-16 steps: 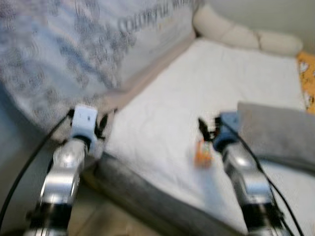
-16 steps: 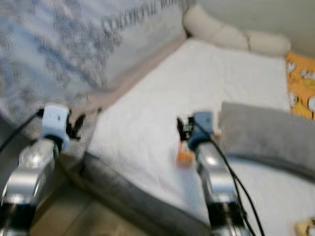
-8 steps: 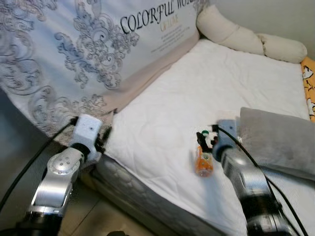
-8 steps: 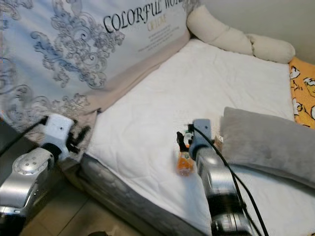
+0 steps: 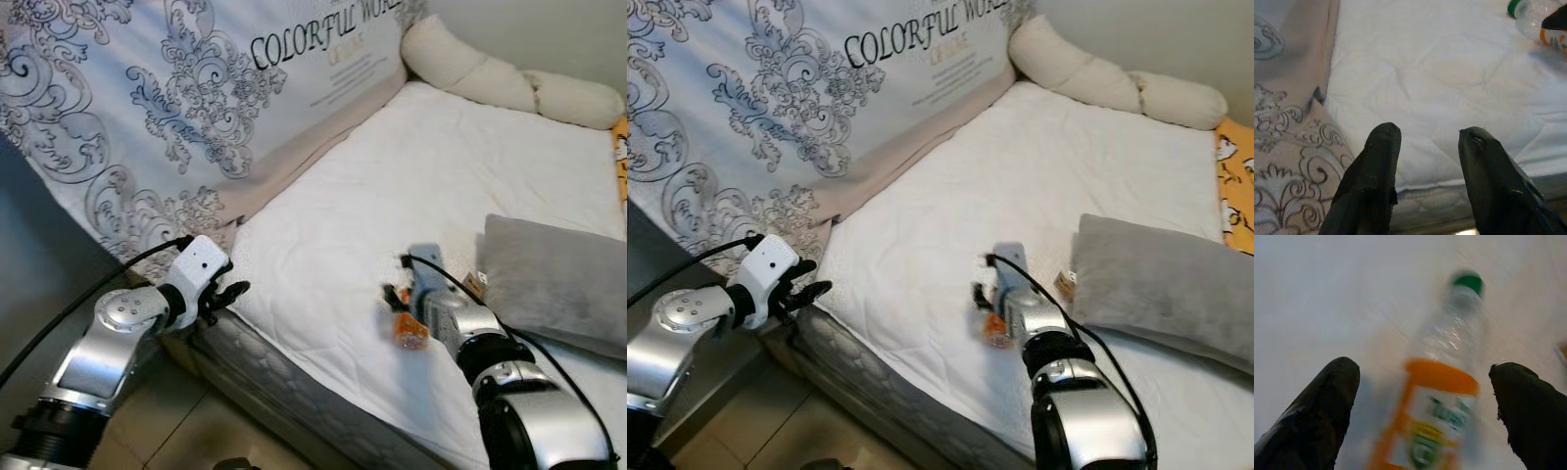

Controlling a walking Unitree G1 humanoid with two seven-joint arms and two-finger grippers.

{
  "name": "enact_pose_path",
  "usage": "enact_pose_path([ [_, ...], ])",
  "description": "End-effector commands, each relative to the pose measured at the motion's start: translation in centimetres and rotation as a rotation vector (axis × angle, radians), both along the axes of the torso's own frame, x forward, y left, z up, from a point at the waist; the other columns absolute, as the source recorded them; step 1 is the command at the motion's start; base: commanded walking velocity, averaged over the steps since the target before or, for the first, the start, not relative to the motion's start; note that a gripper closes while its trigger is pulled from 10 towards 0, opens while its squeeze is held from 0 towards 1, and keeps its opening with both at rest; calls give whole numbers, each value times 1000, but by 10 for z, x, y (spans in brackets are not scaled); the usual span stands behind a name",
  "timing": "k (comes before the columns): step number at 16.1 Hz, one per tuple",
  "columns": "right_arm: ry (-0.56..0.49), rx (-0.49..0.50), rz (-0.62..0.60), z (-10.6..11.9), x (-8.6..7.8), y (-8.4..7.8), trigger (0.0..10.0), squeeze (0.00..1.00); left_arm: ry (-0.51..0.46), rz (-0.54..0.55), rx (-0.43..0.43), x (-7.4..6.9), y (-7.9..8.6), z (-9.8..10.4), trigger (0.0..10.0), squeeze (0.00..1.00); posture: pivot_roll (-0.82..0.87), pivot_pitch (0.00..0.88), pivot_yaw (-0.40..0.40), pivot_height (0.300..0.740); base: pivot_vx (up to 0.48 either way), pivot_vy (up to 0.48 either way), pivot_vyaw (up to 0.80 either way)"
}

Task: Clean up the room

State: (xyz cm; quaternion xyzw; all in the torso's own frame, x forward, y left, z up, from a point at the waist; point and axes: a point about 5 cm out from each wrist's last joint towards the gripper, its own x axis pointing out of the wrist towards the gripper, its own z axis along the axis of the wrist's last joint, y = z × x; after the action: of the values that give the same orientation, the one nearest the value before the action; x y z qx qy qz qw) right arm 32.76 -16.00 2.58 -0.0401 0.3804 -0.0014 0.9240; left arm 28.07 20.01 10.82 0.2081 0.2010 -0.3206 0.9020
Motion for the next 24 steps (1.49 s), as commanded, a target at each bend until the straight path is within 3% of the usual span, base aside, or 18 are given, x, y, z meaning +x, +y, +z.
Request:
enact_pose_path([
  [1,-9,-12,-38,2,3,-6,10000,0,25,-28,8,0,-2,0,10000,0,78,0,-54,740,0,0,0],
  [6,64,22,-86,-14,-10,-5,10000,0,66,-59,1,-5,-5,-3,10000,0,67,0,-44,740,0,0,0],
  [7,105,82,-138,-21,-17,-6,7098,0,71,-65,-3,-4,-7,-3,10000,0,64,0,-41,740,0,0,0],
  [9,133,127,-175,-27,-23,-8,0,0,73,-70,-5,-2,-7,-2,10000,0,60,0,-36,740,0,0,0],
  [14,172,178,-218,-37,-34,-11,0,0,74,-79,-10,-2,-9,-2,10000,0,68,0,-45,740,0,0,0],
  [20,128,206,-203,-31,-29,-20,0,0,65,-44,-34,-6,-9,-4,10000,0,72,0,-57,740,0,0,0],
  [22,11,252,-140,-16,-16,-22,0,0,30,21,-55,-8,-7,-3,10000,0,68,0,-53,740,0,0,0],
  [24,-211,278,-18,8,-4,-20,0,0,-38,147,-63,-7,-1,-1,10000,0,58,0,-48,740,0,0,0],
])
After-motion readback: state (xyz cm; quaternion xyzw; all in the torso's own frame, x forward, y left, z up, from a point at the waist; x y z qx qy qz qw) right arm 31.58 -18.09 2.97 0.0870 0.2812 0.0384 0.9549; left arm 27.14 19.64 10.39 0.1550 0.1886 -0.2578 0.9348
